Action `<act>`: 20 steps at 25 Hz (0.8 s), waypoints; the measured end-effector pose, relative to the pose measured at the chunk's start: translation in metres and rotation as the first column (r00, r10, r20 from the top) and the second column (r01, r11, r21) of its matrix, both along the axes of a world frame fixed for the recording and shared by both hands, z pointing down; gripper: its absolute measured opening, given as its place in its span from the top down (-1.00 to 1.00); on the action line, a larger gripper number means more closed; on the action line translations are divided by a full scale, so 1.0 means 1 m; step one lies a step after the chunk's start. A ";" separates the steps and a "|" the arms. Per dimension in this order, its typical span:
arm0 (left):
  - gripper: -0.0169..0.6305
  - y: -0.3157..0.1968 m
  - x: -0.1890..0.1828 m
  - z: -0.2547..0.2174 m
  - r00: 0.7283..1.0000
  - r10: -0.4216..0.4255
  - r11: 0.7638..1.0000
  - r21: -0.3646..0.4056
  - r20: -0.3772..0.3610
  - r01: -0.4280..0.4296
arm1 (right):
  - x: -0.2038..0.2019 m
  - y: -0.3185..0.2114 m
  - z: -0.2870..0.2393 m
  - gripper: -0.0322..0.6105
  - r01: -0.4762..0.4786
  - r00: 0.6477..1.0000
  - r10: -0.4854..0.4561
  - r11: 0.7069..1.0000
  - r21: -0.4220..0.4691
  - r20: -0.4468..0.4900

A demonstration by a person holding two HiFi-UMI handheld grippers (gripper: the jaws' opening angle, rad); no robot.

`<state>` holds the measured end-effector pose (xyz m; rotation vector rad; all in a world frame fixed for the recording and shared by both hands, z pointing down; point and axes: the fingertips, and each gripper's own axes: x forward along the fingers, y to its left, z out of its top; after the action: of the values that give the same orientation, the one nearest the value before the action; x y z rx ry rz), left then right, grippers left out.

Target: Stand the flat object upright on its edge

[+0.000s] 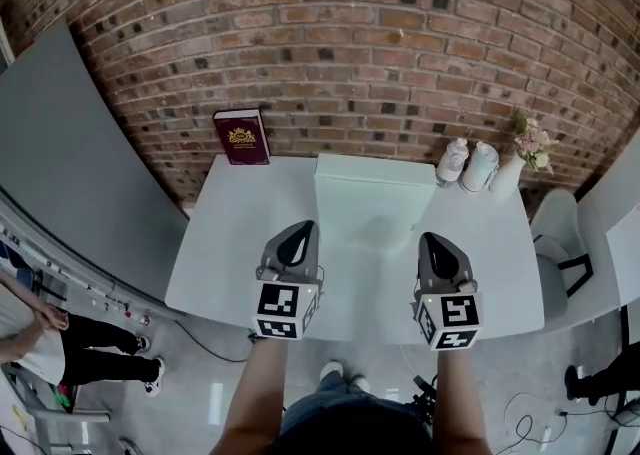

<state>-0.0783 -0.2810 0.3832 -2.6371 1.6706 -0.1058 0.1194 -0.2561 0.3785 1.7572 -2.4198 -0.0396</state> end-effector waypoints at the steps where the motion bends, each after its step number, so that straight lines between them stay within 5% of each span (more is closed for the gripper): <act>1: 0.95 0.002 0.001 -0.005 1.000 0.002 1.000 0.009 0.004 -0.002 | 0.000 0.002 -0.005 0.90 -0.002 1.000 0.001 1.000 0.008 0.009; 20: 0.95 0.034 0.006 -0.059 1.000 0.011 0.996 0.092 -0.001 -0.011 | -0.003 0.033 -0.055 0.91 0.010 1.000 -0.011 0.995 0.100 0.008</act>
<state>-0.0723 -0.2472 0.3246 -2.5793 1.6197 -0.0262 0.1162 -0.2230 0.3230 1.7894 -2.4736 -0.1576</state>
